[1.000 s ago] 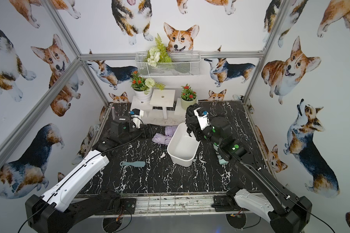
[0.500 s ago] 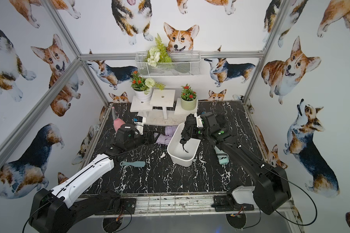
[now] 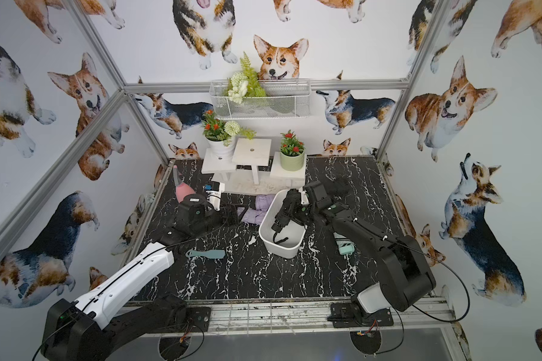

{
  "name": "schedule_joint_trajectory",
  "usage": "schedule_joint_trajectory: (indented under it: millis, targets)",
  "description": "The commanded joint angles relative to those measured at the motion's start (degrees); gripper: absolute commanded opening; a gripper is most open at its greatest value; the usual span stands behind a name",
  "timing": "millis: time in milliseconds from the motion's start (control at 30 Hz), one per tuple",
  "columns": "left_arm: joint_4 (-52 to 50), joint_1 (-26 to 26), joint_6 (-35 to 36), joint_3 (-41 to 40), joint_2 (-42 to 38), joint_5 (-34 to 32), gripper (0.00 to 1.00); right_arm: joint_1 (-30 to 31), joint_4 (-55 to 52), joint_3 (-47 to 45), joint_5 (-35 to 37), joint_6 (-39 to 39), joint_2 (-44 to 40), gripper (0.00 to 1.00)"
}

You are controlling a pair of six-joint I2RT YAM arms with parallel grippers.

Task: Put the umbrella into the storage box
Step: Place the umbrella in the storage box.

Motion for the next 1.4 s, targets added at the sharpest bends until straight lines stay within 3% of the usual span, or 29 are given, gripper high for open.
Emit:
schedule_joint_trajectory:
  millis: [0, 200, 700, 767, 1067, 1267, 1367]
  targets:
    - [1.02, 0.05, 0.77, 0.12, 0.05, 1.31, 0.85, 1.02, 2.16, 1.86, 0.41, 1.45, 1.11, 0.21]
    - [0.44, 0.06, 0.48, 0.26, -0.08, 2.00, 0.85, 3.19, -1.60, 5.12, 2.97, 2.20, 3.83, 0.29]
    - [-1.05, 0.09, 0.77, 0.24, -2.27, 2.36, 0.85, 3.44, 0.59, 2.96, 5.46, 5.16, 5.67, 0.52]
    - [-1.19, 0.05, 0.77, 0.33, -2.19, 2.29, 0.85, 3.41, 0.47, 2.86, 5.65, 4.92, 5.56, 0.62]
    - [-1.62, 0.05, 0.85, 0.59, -1.57, 2.82, 0.85, 3.40, -2.27, 2.88, 8.66, 0.82, 1.18, 0.66]
    - [-2.51, -0.04, 1.67, 0.76, -0.54, 2.02, 0.85, 1.49, -11.27, 5.26, 13.54, -8.73, -7.68, 0.65]
    - [-3.13, -1.96, 3.05, 0.94, -0.09, -0.74, 0.85, -2.65, -17.68, 5.43, 16.23, -13.79, -12.58, 0.65]
